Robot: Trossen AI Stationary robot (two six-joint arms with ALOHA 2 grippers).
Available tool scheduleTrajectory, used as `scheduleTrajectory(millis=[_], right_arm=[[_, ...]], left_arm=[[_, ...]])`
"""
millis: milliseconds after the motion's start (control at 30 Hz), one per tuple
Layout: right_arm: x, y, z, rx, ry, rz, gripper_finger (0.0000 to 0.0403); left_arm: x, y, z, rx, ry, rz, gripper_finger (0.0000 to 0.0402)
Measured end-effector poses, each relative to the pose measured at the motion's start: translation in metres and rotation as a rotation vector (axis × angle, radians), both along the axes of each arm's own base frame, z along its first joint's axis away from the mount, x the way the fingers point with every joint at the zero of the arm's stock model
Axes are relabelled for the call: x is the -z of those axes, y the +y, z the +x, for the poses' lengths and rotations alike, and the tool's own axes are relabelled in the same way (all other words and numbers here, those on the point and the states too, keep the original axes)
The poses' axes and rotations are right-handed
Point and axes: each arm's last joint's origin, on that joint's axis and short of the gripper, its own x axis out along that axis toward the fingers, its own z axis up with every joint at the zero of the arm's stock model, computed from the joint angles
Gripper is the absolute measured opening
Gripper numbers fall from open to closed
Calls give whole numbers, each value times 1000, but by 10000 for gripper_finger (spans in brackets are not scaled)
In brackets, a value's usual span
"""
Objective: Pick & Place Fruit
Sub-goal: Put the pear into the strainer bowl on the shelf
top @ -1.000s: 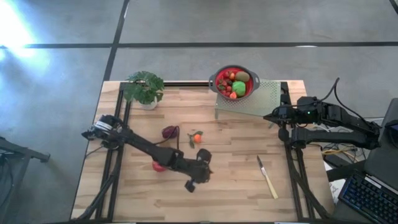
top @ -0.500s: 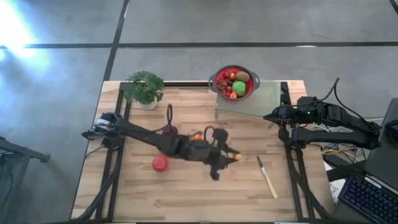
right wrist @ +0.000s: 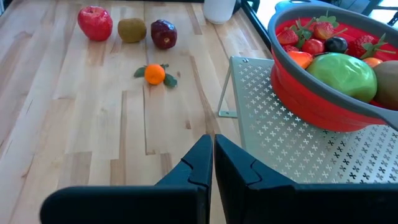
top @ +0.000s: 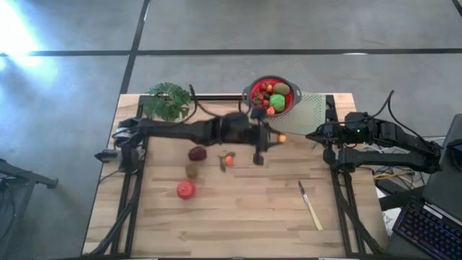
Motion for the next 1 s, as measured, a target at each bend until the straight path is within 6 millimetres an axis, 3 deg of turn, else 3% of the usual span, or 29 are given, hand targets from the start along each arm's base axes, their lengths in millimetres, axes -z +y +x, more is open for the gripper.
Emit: scheduleTrajectory(millis=[300, 633, 800, 1000], right_arm=[[0, 0, 0, 0, 0, 0, 13], [0, 0, 0, 0, 0, 0, 13], [0, 0, 0, 0, 0, 0, 13], [0, 0, 0, 0, 0, 0, 13]], left_arm=[[-1, 72, -7, -159, -4, -3, 124], [3, 151, -28, -344, -4, -23, 124], [7, 173, -37, -355, 6, -29, 124], [21, 181, -36, -339, 58, 3, 124]])
